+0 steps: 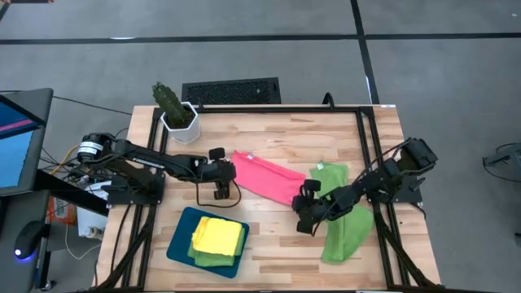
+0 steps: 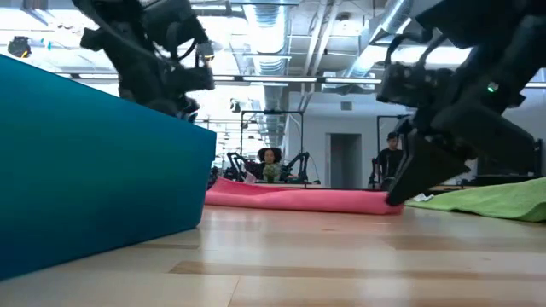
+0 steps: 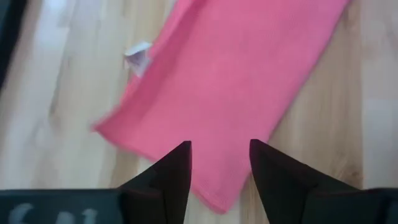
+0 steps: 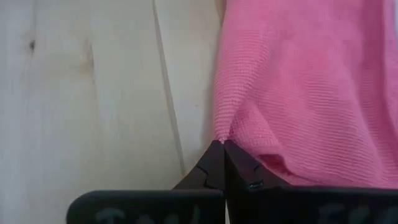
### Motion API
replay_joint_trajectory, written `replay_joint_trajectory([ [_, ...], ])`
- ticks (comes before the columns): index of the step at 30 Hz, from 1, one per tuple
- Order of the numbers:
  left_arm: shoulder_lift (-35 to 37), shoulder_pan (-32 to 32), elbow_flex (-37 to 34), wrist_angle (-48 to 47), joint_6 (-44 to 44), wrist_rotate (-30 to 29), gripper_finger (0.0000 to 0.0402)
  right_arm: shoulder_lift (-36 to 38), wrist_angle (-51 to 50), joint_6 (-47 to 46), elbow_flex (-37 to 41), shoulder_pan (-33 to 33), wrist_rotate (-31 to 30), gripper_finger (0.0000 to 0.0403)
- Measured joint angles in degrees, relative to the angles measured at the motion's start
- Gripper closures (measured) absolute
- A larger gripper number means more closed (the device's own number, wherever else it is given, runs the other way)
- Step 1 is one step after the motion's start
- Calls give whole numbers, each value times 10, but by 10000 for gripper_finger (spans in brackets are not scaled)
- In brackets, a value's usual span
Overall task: Fold microfiber towels
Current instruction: Fold the pink microfiber
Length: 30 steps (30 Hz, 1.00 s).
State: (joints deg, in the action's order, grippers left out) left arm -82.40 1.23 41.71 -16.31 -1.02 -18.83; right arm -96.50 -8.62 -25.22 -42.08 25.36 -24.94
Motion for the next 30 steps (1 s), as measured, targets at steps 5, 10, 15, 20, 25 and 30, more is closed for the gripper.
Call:
replay_joint_trajectory([
  [5, 21, 10, 23, -3, -12, -7, 262, -3, -3, 2, -4, 1, 17, 390],
  [10, 4, 28, 14, 207, -2, 96, 291, 3, -16, -1, -5, 0, 26, 388],
  [15, -94, 51, 12, 348, -9, 91, 335, 28, -38, -11, -6, 7, 26, 359],
  [20, -210, 63, 41, 421, -11, 81, 369, 75, -84, -32, -4, 17, 23, 311],
  [25, -269, 65, 75, 429, 0, 72, 395, 111, -94, -33, 3, 37, -36, 279],
  [30, -284, 72, 79, 424, 3, 80, 399, 101, -31, -39, 44, 30, -116, 270],
])
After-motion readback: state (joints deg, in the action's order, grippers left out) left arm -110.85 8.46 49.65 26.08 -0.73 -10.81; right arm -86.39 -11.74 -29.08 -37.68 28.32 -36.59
